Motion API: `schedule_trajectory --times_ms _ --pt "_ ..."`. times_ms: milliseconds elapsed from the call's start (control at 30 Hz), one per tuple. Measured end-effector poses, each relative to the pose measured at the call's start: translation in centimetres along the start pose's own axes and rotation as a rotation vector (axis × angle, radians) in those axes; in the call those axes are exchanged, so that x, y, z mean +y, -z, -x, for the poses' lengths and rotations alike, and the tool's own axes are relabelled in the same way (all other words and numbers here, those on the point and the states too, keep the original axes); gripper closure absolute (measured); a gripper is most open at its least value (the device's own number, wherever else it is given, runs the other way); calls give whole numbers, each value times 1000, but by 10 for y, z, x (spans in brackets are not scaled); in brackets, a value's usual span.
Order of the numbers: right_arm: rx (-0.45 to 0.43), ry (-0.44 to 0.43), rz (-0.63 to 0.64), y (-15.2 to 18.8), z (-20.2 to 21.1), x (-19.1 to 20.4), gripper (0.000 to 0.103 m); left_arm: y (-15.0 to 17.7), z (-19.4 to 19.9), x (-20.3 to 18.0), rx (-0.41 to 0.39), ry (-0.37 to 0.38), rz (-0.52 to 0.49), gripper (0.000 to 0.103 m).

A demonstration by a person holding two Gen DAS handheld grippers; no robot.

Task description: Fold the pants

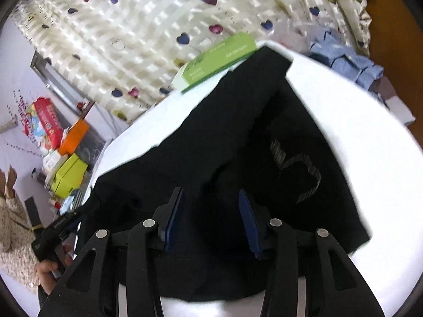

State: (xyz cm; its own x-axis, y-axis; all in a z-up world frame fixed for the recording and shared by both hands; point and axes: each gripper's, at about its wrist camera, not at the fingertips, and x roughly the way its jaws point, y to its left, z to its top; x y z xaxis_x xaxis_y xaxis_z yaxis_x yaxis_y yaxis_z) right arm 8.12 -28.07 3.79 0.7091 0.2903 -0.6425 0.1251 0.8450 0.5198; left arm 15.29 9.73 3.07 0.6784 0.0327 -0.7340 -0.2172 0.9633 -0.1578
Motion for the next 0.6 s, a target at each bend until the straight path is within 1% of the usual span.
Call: schedule_trajectory --times_ms 67,167,233,333,367,400,433,467,500,533,567,600 --pt "-28 6 -21 -13 2 -10 59 -5 -19 -8 31 -37 -22 49" --pt "-33 36 -54 -27 -1 -27 59 -7 -37 -13 58 -88 -29 49" --pt "-28 48 -73 -36 -6 -36 59 -7 -42 -16 43 -128 -46 49" --pt "-45 22 -79 -41 -5 -37 59 -5 -43 -15 16 -142 -59 49" --pt "-51 13 -65 -41 -5 -35 59 -4 -43 -14 10 -143 -57 54" --pt "-54 11 -50 -41 -5 -32 59 -4 -42 -11 5 -147 -48 60" --pt "-52 7 -39 -41 -7 -30 59 -5 -41 -9 0 -147 -39 77" --pt "-50 -15 -24 -42 -8 -29 59 -5 -40 -8 -2 -136 -38 92" --pt "-55 -40 -21 -43 -9 -28 59 -5 -39 -6 -6 -144 -36 95" --pt "-67 -51 -21 -44 -9 -29 69 -6 -38 -3 -8 -132 -27 95" --pt "-78 -52 -17 -45 -8 -29 84 -6 -37 0 -12 -111 -14 96" --pt "-88 -45 -14 -47 -7 -30 94 -6 -34 5 -18 -91 3 96"
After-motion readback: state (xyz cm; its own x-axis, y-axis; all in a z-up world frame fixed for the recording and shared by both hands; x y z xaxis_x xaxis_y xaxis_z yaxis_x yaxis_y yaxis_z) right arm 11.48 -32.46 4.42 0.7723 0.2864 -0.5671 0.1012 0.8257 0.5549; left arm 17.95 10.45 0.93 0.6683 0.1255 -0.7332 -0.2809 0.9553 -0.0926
